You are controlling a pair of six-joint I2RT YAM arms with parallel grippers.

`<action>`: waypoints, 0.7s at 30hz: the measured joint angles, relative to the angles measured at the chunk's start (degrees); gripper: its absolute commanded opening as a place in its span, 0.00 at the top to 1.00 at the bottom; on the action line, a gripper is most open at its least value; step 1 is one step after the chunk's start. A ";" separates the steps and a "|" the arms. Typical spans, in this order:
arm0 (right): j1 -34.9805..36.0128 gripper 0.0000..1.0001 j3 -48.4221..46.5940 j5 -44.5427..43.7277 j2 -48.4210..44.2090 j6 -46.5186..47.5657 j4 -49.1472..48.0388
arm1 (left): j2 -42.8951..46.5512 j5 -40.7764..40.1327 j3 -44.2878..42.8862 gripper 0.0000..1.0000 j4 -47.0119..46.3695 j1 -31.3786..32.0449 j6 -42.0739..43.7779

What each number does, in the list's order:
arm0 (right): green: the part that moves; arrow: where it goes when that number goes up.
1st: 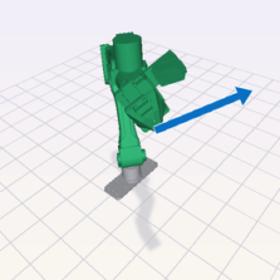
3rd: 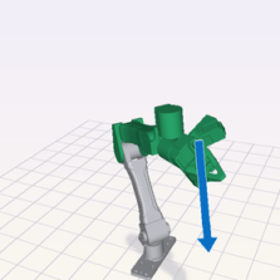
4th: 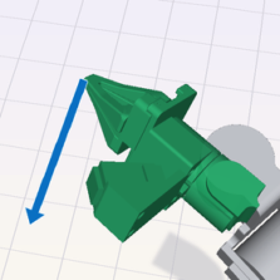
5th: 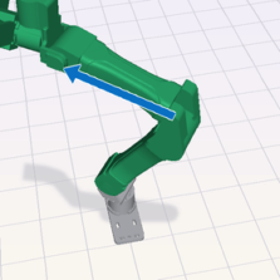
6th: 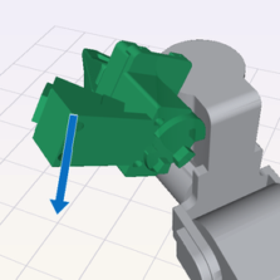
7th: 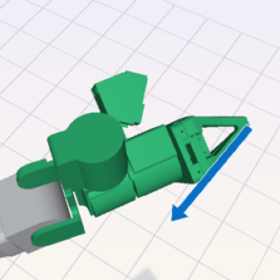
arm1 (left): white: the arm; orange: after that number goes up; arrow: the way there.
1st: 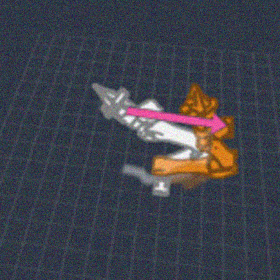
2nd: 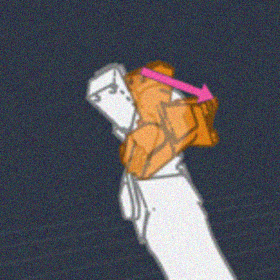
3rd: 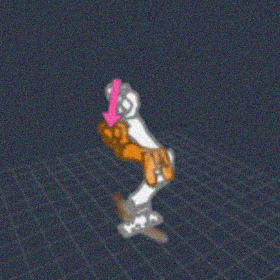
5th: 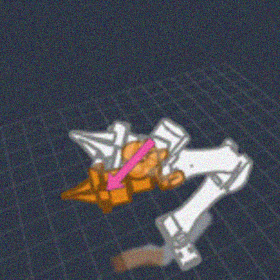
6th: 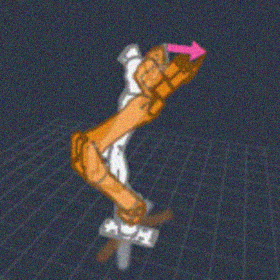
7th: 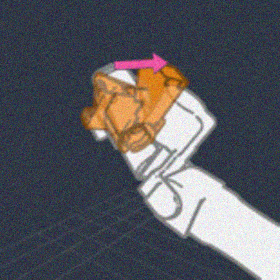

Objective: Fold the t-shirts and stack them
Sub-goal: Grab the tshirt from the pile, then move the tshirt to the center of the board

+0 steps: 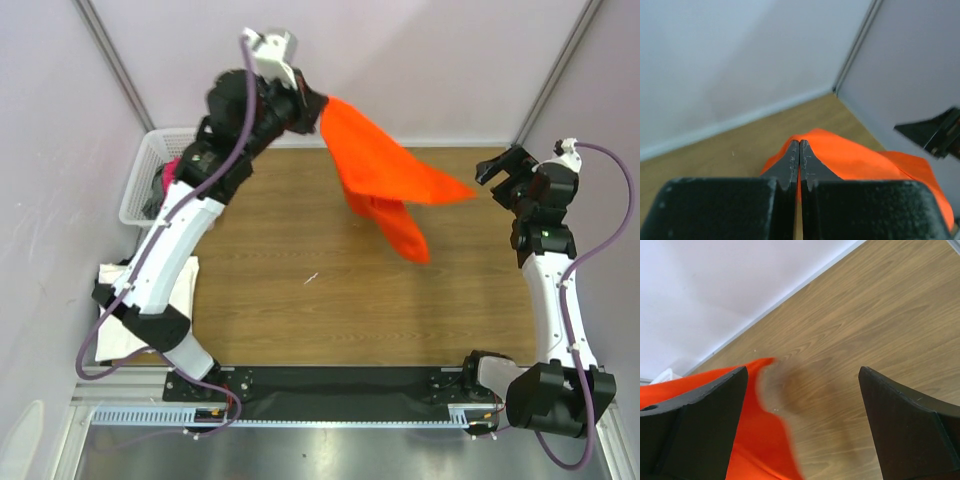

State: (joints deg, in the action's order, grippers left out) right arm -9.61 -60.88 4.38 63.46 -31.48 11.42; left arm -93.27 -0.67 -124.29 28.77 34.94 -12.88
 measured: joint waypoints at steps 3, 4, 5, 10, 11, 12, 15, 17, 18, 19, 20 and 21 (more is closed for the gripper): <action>0.00 0.00 -0.52 0.26 -0.07 0.70 1.79 | 0.37 0.81 10.62 1.00 -1.44 0.35 -1.33; 0.00 0.00 -0.52 0.28 -0.13 0.79 2.27 | 0.35 0.66 12.52 1.00 -1.22 0.35 -1.77; 0.00 0.00 -0.52 0.24 -0.37 1.09 3.39 | 0.09 -0.02 15.76 1.00 -1.22 0.31 -2.58; 0.00 0.00 -0.37 0.24 -2.32 1.70 7.63 | -2.86 0.33 30.53 0.98 -1.62 -2.21 -7.52; 0.00 0.00 0.00 0.33 -3.02 1.75 8.13 | -3.74 0.79 33.09 0.99 -1.53 -2.99 -8.22; 0.00 0.00 0.57 0.44 -3.72 1.73 8.46 | -4.83 0.92 35.47 1.00 -1.29 -3.76 -8.74; 0.28 0.00 2.82 1.68 -5.05 1.55 9.46 | -7.08 0.83 41.00 1.00 -0.74 -5.27 -9.57; 1.31 0.00 4.76 2.95 -5.05 1.55 9.75 | -7.32 0.83 43.06 1.00 -0.24 -5.44 -9.55; 2.47 0.00 5.86 3.72 -4.74 1.57 10.08 | -7.30 0.85 43.21 1.00 0.11 -5.38 -9.53; 4.02 0.00 6.80 4.07 -4.17 1.75 10.62 | -7.15 0.72 43.21 1.00 -0.22 -5.27 -9.49; 6.12 0.00 7.28 3.63 -3.45 2.01 11.23 | -6.78 0.46 43.17 1.00 -0.48 -5.20 -9.25; 8.66 0.00 7.56 3.34 -2.45 2.34 11.74 | -6.21 -0.24 42.91 1.00 -0.22 -5.16 -9.03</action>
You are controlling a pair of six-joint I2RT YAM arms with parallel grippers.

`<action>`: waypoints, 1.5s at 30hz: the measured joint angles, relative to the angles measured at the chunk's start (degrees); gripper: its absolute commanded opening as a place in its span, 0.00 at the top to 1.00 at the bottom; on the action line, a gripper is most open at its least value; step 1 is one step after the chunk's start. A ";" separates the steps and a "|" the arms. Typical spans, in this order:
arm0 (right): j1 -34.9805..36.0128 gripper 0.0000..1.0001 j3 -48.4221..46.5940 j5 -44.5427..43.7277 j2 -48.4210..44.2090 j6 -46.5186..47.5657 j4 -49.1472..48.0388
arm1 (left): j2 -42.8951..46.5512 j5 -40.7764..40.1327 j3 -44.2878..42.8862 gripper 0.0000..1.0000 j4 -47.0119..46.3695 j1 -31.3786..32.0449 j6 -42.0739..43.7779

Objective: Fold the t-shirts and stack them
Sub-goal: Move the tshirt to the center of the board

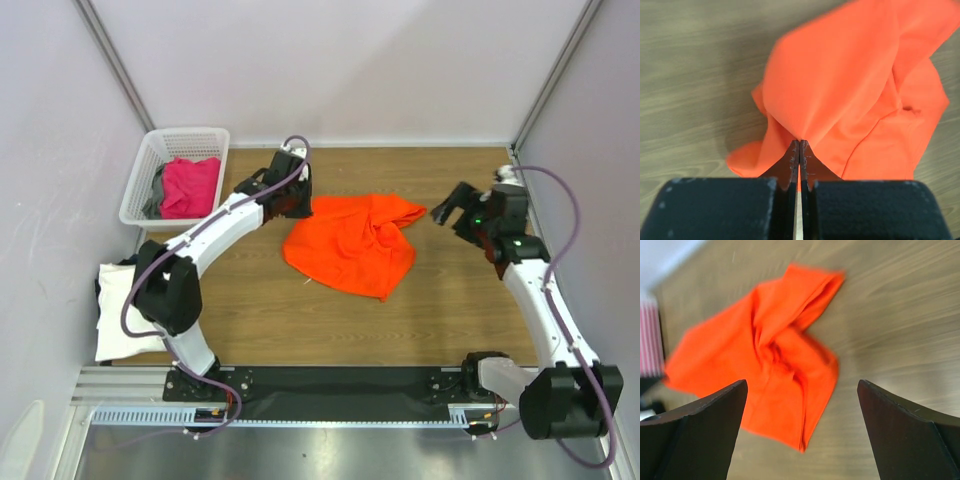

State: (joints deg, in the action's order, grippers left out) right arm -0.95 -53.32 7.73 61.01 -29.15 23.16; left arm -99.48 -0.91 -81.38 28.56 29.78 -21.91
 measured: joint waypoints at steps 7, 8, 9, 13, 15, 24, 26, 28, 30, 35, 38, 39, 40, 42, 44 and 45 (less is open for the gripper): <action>8.72 0.00 -0.50 -2.32 4.37 1.20 0.61 | 5.90 -8.96 -15.10 1.00 5.42 0.09 9.07; 8.72 0.00 -0.85 -2.93 4.55 1.25 0.59 | 7.10 -9.99 -17.35 1.00 5.60 0.09 11.10; 8.72 0.00 -1.29 -3.45 4.63 1.40 0.59 | 8.61 -11.15 -20.26 1.00 5.99 0.09 13.60; 8.61 0.00 -3.30 -6.10 4.63 2.12 0.55 | 13.55 -12.90 -30.75 1.00 8.55 0.15 20.63; 8.52 0.00 -4.00 -7.65 4.33 2.19 0.52 | 15.41 -11.93 -33.29 1.00 9.01 0.52 22.62; 2.62 0.00 -7.04 -10.91 2.19 -1.22 2.99 | 7.41 -3.13 -31.02 1.00 6.43 11.91 25.38; 1.44 0.00 -7.65 -11.37 2.14 -1.49 3.91 | 4.28 -0.72 -25.55 1.00 5.03 14.05 23.98; -0.07 0.00 -7.98 -11.19 2.12 -1.51 5.16 | 1.60 1.57 -20.26 0.41 4.35 15.69 22.36; -1.55 0.00 -8.00 -11.04 2.12 -1.44 6.16 | -0.70 3.65 -16.33 0.01 4.26 17.29 20.44; -3.72 0.00 -8.39 -8.39 2.21 0.09 7.93 | -2.40 4.50 -17.42 0.00 5.68 19.76 16.81; -2.89 0.00 -8.76 -4.68 2.95 2.71 7.87 | -2.40 3.06 -22.80 0.00 7.80 18.71 14.97; -2.01 0.00 -8.85 -3.67 3.52 3.93 7.82 | -2.32 2.86 -24.61 0.00 8.61 17.46 13.77; -0.48 0.00 -8.87 -3.10 4.20 5.18 7.82 | -1.95 2.64 -25.49 0.00 8.96 15.61 12.15; 3.78 0.00 -8.85 -3.06 5.81 7.37 7.80 | 0.09 2.51 -23.21 0.00 8.85 10.91 8.52; 10.36 0.00 -8.55 -2.93 7.67 9.88 7.06 | 3.41 1.86 -16.24 0.01 9.64 4.72 3.80; 13.38 0.02 -8.09 -2.73 8.39 10.99 6.40 | 5.29 1.20 -11.52 0.01 9.55 1.55 1.57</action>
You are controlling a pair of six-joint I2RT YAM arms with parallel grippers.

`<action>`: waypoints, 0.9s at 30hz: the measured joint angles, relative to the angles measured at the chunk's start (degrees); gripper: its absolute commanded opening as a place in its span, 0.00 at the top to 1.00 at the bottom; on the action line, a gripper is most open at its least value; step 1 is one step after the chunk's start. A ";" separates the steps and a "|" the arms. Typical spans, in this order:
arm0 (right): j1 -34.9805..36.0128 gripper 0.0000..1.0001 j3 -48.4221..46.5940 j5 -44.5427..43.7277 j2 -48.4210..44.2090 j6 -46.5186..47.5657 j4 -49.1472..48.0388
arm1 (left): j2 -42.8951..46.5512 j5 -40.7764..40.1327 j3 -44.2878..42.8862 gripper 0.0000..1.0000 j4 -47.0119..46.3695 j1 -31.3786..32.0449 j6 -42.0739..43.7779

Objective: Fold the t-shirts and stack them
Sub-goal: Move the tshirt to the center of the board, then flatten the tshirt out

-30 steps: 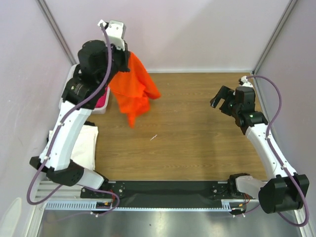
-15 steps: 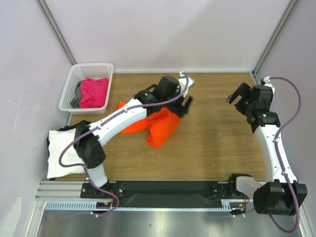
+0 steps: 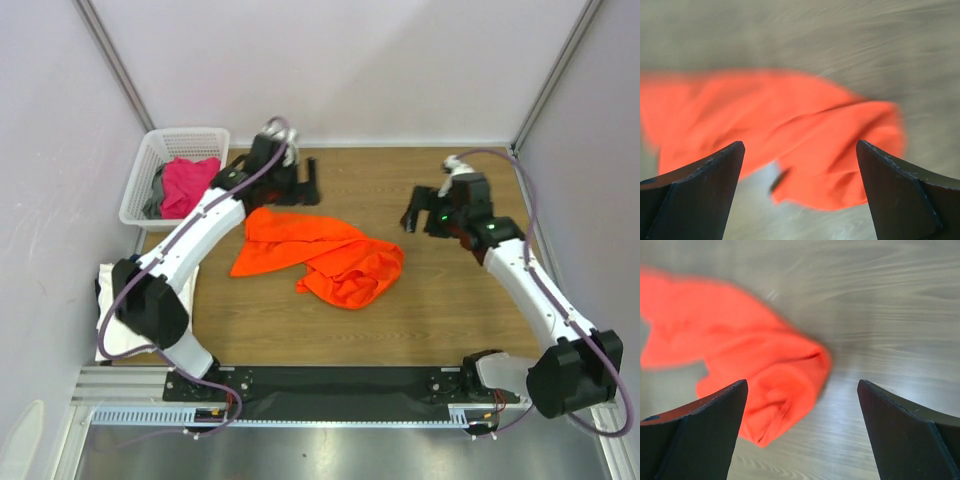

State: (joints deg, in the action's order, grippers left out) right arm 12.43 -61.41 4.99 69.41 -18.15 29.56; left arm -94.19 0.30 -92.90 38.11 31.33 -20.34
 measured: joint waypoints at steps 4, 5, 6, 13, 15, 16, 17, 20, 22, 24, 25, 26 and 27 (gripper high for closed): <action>9.70 0.04 2.12 0.96 2.08 5.03 -2.47 | 5.33 -1.79 17.62 0.01 1.29 -7.69 -8.20; 11.85 0.05 2.34 0.94 2.64 6.78 -3.02 | 6.25 -2.05 20.48 0.02 1.92 -7.98 -9.53; 13.73 0.07 2.38 0.42 3.17 8.37 -3.45 | 7.50 -2.03 23.69 0.02 1.92 -8.00 -11.06; 29.18 0.04 0.46 -3.28 13.46 22.91 -6.19 | 11.50 -1.62 31.82 0.00 -0.81 -10.64 -17.35; 31.47 0.04 0.42 -4.37 15.85 25.53 -6.05 | 11.50 -1.73 32.85 0.00 -2.21 -11.96 -18.10; 32.52 0.05 0.44 -5.11 16.68 26.67 -5.97 | 11.50 -2.03 33.57 0.00 -2.95 -12.70 -18.51; 33.16 0.05 0.44 -5.73 17.07 27.34 -5.95 | 11.52 -2.32 34.25 0.00 -3.41 -13.31 -18.84; 34.86 0.05 0.48 -7.91 17.16 28.65 -6.54 | 12.02 -3.56 36.94 0.00 -4.68 -15.02 -19.56; 35.26 0.05 0.61 -9.81 17.16 28.83 -7.58 | 13.05 -4.07 39.71 0.00 -5.77 -16.50 -19.80; 35.26 0.05 0.66 -11.58 17.16 28.79 -7.96 | 14.25 -4.24 42.34 0.01 -6.97 -18.43 -19.96; 35.26 0.05 0.66 -12.44 17.16 28.74 -8.22 | 14.88 -4.42 43.71 0.02 -7.32 -19.69 -20.17; 35.19 0.05 0.66 -13.07 17.16 28.74 -8.35 | 15.34 -4.59 44.87 0.03 -7.80 -20.79 -20.24; 35.15 0.05 0.66 -13.73 17.16 28.70 -8.50 | 15.65 -4.70 45.79 0.03 -8.33 -21.77 -20.24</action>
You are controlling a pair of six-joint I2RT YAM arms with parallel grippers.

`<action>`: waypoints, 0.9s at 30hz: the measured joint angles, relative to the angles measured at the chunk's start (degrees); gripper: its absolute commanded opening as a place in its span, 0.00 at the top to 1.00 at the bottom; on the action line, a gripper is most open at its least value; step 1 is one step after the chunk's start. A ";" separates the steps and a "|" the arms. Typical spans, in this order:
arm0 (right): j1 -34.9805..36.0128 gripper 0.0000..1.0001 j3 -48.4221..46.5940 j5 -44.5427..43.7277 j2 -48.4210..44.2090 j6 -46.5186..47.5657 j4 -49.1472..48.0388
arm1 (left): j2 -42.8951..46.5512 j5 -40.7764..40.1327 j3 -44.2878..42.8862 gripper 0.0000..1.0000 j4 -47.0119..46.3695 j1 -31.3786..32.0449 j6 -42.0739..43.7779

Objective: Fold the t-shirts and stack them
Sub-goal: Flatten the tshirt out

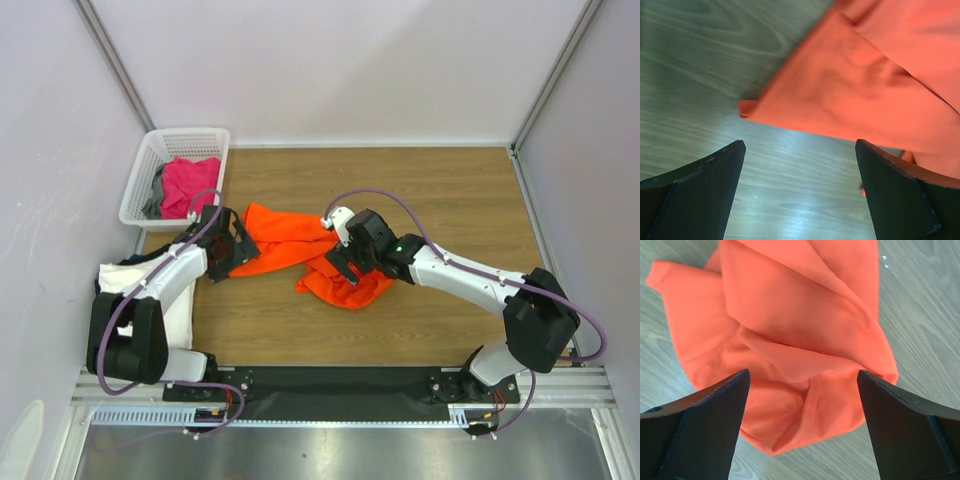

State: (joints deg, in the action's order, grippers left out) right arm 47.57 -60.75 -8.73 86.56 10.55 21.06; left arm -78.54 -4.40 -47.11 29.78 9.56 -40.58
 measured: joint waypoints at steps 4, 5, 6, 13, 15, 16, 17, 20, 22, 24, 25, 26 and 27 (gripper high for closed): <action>0.00 0.05 0.00 -1.64 0.00 -0.72 -0.02 | 0.24 -1.27 1.57 0.07 -2.05 -1.05 0.04; 0.00 0.05 0.00 -1.92 0.00 -1.03 0.00 | 0.24 -1.53 1.75 0.07 -2.67 -1.11 0.04; 0.00 0.05 0.00 -2.21 0.00 -1.38 0.07 | 0.24 -1.55 1.99 0.08 -3.48 -1.27 0.02; 0.00 0.05 -0.48 -3.58 -0.04 -2.10 1.68 | 0.04 -2.05 4.98 0.11 -9.16 -3.17 -0.48; 0.00 0.05 -1.03 -4.24 -0.17 -2.12 2.05 | -0.24 -2.05 5.33 0.15 -9.99 -3.34 -0.59; 0.00 0.05 -1.25 -4.48 -0.24 -2.12 2.25 | -0.33 -2.08 5.57 0.17 -10.47 -3.37 -0.61; 0.00 0.05 -1.53 -4.74 -0.28 -2.12 2.58 | -0.33 -2.08 6.01 0.19 -11.23 -3.37 -0.63; 0.00 0.05 -2.58 -5.92 -0.31 -2.10 3.19 | -0.59 -2.45 7.08 0.24 -12.37 -3.37 -1.03; 0.00 0.04 -3.17 -6.54 -0.31 -2.12 3.39 | -1.20 -2.84 7.39 0.25 -12.87 -3.39 -1.09; 0.00 0.04 -3.67 -6.73 -0.31 -2.23 3.48 | -1.70 -2.99 7.65 0.34 -13.40 -3.39 -1.20; -0.02 0.04 -3.89 -6.82 -0.31 -2.47 3.54 | -1.79 -3.02 7.78 0.39 -13.62 -3.39 -1.33; -0.04 0.03 -4.04 -6.84 -0.31 -2.93 3.54 | -1.86 -3.08 7.93 0.52 -14.01 -3.39 -1.51; -0.09 0.04 -4.20 -6.80 -0.31 -3.21 3.63 | -1.95 -3.15 8.00 0.57 -14.23 -3.39 -1.55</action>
State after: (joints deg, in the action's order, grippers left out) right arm 47.48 -64.95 -15.53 86.26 7.33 24.69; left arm -80.49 -7.55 -39.11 15.55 6.17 -42.13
